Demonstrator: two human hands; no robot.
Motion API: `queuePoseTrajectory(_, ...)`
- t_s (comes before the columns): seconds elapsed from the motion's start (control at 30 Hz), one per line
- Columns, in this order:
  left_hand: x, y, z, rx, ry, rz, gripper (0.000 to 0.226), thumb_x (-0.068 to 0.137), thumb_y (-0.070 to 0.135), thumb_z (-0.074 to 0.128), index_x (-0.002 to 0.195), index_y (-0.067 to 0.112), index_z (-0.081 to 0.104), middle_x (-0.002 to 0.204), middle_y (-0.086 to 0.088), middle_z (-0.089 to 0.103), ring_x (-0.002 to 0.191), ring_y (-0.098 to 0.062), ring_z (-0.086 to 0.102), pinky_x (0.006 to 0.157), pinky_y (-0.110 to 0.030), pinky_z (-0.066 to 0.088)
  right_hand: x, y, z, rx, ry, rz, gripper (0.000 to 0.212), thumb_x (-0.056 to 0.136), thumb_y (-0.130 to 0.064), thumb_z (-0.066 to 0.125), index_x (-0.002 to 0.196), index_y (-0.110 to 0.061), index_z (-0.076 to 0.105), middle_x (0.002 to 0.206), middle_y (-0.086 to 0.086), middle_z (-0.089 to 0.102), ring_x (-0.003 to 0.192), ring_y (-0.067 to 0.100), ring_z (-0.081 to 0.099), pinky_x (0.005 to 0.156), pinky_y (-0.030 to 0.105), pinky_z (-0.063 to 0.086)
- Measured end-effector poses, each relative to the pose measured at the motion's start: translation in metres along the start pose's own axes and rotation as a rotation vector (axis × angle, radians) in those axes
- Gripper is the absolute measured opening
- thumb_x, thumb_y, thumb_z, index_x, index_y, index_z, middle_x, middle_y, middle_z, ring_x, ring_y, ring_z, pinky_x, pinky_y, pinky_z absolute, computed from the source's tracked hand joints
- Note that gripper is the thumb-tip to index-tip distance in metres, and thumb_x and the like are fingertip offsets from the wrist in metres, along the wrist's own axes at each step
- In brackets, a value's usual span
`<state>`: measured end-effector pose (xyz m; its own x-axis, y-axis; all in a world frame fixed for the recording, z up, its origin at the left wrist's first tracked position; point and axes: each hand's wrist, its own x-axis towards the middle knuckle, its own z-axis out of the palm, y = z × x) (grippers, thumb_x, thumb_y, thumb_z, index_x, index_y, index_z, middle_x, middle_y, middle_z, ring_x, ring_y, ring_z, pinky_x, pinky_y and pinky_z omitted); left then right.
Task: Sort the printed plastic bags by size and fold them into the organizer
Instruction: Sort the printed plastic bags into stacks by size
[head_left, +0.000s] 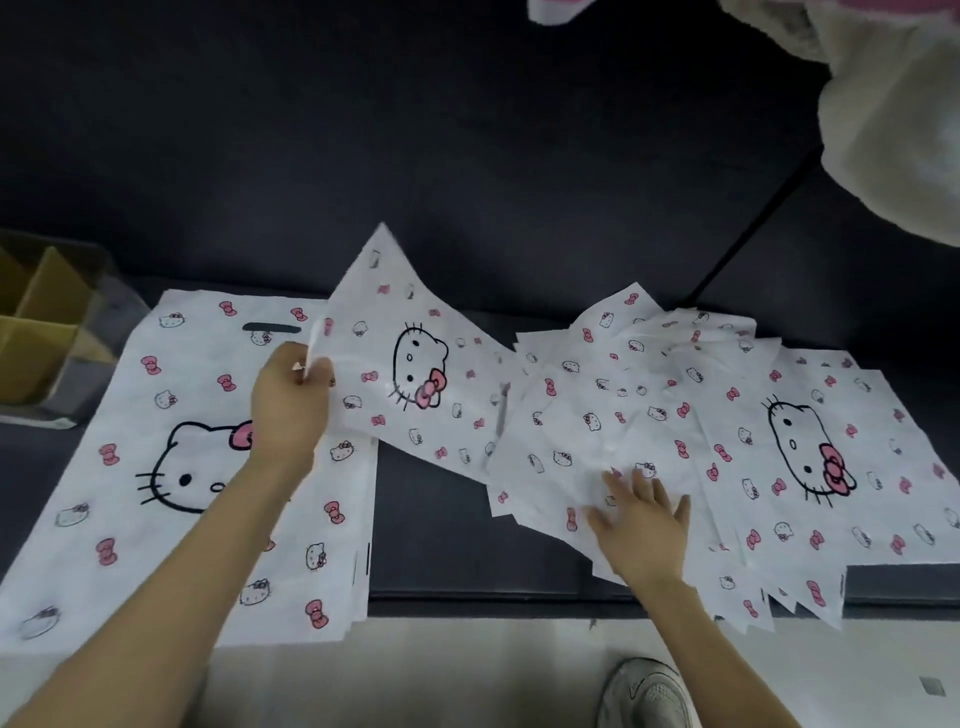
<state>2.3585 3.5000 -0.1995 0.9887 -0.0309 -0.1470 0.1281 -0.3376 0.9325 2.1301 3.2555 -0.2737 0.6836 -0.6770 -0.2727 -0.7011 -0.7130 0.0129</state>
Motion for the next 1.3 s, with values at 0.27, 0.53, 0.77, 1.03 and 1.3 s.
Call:
queuePoseTrajectory(0.27,-0.065,-0.033,-0.051,-0.493,0.128,-0.579,0.037,0.093,-0.003,0.046,0.130,0.000,0.043,0.089,-0.010,0.055,0.074,-0.020,0.053,0.059,-0.026,0.049,-0.065,-0.152,-0.032,0.793,-0.263,-0.007,0.069,0.086,-0.069,0.041,0.144,-0.033,0.033,0.097,-0.006,0.065,0.089,0.017,0.066,0.082,0.032,0.052)
queuePoseTrajectory(0.53,-0.134,-0.035,-0.055,-0.206,-0.561,-0.919,0.019,0.090,0.018,0.062,0.088,-0.001,0.060,0.080,-0.020,0.071,0.079,-0.038,0.068,0.074,-0.042,0.056,-0.049,-0.166,-0.019,1.433,-0.205,0.283,0.060,0.082,0.011,0.057,0.134,-0.015,0.042,0.119,0.009,0.060,0.085,0.014,0.064,0.063,0.017,0.055)
queuePoseTrajectory(0.77,-0.088,-0.073,-0.063,0.782,-0.271,0.158,0.012,0.084,0.020,0.067,0.073,0.015,0.065,0.079,-0.005,0.061,0.076,-0.029,0.061,0.063,-0.032,0.047,-0.012,-0.080,-0.028,1.034,-0.047,0.058,0.066,0.087,0.009,0.048,0.141,-0.027,0.037,0.141,0.005,0.048,0.121,0.022,0.053,0.085,0.028,0.047)
queuePoseTrajectory(1.03,-0.038,-0.131,-0.149,0.815,0.430,-0.104,0.038,0.080,0.011,0.073,0.111,-0.008,0.061,0.108,-0.042,0.048,0.098,-0.056,0.046,0.084,-0.060,0.036,-0.015,-0.089,-0.014,0.150,0.239,-0.012,0.059,0.078,-0.010,0.070,0.133,-0.006,0.050,0.105,0.022,0.064,0.088,0.040,0.061,0.070,0.042,0.049)
queuePoseTrajectory(1.3,0.009,-0.097,-0.196,0.104,0.479,-0.181,0.083,0.081,0.058,0.060,0.144,0.012,0.032,0.125,-0.009,0.052,0.119,-0.034,0.051,0.103,-0.046,0.040,-0.045,-0.231,0.001,0.517,-0.081,-0.395,0.059,0.096,-0.043,0.046,0.149,-0.024,0.027,0.156,0.008,0.023,0.143,0.025,0.021,0.113,0.034,0.024)
